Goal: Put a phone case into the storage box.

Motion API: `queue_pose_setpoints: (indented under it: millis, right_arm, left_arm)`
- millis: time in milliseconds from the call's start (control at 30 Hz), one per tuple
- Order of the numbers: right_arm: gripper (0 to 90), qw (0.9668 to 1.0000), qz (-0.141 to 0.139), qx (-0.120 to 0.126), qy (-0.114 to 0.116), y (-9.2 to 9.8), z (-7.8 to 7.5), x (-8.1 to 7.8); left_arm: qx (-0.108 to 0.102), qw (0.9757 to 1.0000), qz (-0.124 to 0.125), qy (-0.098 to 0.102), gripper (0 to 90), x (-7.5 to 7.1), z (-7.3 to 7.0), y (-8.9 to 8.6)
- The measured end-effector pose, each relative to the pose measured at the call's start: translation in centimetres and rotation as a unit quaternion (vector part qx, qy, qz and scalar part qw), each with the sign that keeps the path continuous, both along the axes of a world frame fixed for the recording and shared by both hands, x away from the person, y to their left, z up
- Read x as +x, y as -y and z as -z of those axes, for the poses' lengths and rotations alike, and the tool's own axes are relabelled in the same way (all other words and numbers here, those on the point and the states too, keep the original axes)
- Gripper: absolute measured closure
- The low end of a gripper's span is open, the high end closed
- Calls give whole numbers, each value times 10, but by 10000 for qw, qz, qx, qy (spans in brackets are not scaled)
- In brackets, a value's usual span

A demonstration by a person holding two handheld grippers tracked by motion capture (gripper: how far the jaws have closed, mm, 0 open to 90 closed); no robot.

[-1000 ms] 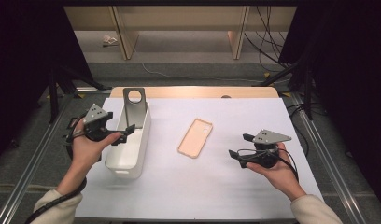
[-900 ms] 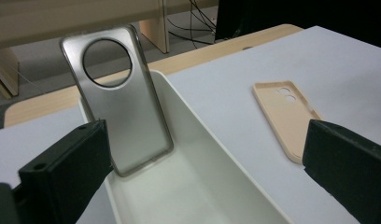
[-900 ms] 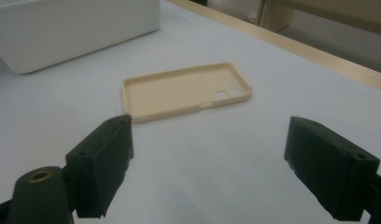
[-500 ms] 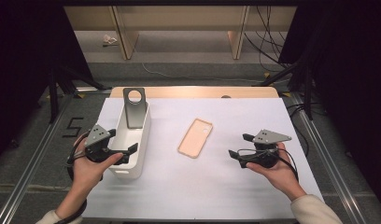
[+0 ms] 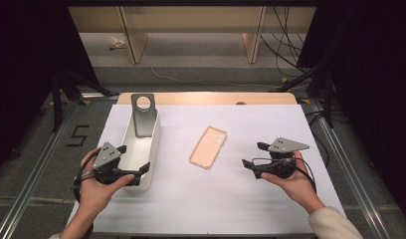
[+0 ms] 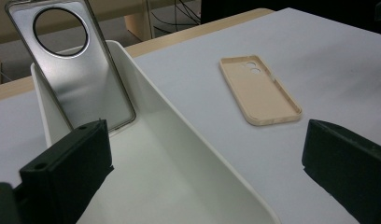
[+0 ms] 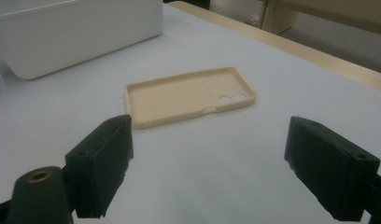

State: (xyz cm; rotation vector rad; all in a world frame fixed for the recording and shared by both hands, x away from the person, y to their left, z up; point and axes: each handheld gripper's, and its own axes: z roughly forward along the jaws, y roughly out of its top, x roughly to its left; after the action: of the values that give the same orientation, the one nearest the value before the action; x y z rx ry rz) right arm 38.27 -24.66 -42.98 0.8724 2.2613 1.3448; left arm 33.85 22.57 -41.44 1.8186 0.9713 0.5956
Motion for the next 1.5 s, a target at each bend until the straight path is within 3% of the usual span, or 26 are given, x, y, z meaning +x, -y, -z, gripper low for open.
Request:
queue_pose_setpoints:
  millis: [600,667,833,967,1133,1500]
  right_arm:
    - [183,9999,-132,-37,24,-12,-2,-1]
    - [255,9999,-133,-35,59,-15,-3,-2]
    - [656,9994,-238,-105,225,-23,-6,-4]
    - [875,9990,-219,-267,293,-30,-7,-2]
    - [900,9984,-349,-430,84,-48,-4,3]
    - [900,9940,-553,-884,-321,-102,12,28]
  left_arm:
    - [-36,10000,-35,13,5,1,-1,-1]
    - [-56,10000,-28,12,6,1,-2,-1]
    - [-48,10000,-49,1,11,1,-1,-1]
    - [-73,9999,-70,-6,11,2,-1,-1]
    - [-63,10000,-64,-11,12,2,-1,-1]
    - [-59,10000,-28,-20,15,1,-1,0]
